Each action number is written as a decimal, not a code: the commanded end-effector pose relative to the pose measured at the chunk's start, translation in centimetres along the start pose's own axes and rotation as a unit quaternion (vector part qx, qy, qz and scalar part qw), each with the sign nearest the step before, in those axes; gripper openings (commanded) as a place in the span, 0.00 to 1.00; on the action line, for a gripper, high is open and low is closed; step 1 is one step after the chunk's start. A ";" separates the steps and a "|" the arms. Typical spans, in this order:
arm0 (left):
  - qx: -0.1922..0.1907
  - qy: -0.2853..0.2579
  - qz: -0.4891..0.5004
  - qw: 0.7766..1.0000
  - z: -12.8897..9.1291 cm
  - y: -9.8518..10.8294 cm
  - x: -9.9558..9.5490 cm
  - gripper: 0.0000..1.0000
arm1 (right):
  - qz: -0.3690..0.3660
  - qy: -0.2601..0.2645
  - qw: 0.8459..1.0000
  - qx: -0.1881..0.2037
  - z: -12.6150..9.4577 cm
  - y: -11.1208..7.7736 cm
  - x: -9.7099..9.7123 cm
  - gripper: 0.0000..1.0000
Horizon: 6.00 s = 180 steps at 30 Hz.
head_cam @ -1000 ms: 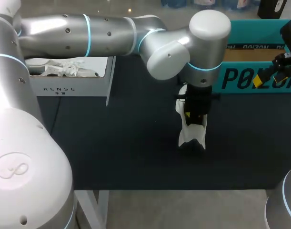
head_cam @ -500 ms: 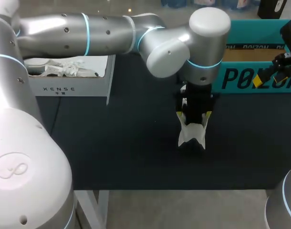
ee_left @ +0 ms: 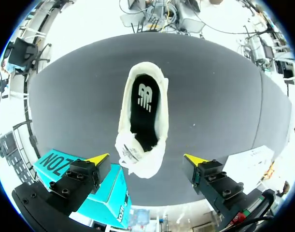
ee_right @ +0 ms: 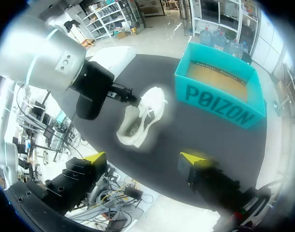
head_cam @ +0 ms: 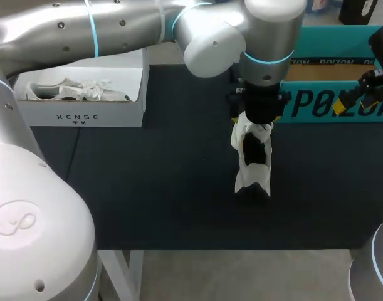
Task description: Take the shoe out of the shoebox, open the shoe tongue, remove and reinsert the insole, then place the shoe into the shoebox
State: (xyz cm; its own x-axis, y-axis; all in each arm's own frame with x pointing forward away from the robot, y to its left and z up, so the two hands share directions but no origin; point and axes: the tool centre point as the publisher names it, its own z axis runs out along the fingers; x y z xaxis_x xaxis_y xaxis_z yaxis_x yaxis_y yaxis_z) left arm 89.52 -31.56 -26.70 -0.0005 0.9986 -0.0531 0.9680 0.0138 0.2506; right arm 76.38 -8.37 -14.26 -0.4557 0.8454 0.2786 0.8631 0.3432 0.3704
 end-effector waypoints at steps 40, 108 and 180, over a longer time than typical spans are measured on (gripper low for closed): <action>0.043 0.000 -0.134 0.990 3.5 -4.0 1.6 0.00 | 0.000 -0.001 1.000 0.001 0.1 0.1 0.0 1.00; 0.103 0.153 -0.631 0.754 5.8 -13.1 -0.6 1.00 | 0.000 -0.001 1.000 0.001 0.1 0.1 0.0 1.00; 0.017 0.193 -0.706 0.681 -4.4 -8.8 21.2 0.00 | 0.000 -0.001 1.000 0.001 0.1 0.1 0.0 1.00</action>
State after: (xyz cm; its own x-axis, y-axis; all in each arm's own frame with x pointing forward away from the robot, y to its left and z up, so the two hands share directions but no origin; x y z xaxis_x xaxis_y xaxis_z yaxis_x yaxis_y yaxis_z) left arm 80.43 -13.67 -26.66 -0.9960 -0.0734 0.0506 -0.0604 0.9732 0.2221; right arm 76.38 -8.37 -14.26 -0.4557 0.8454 0.2787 0.8631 0.3432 0.3704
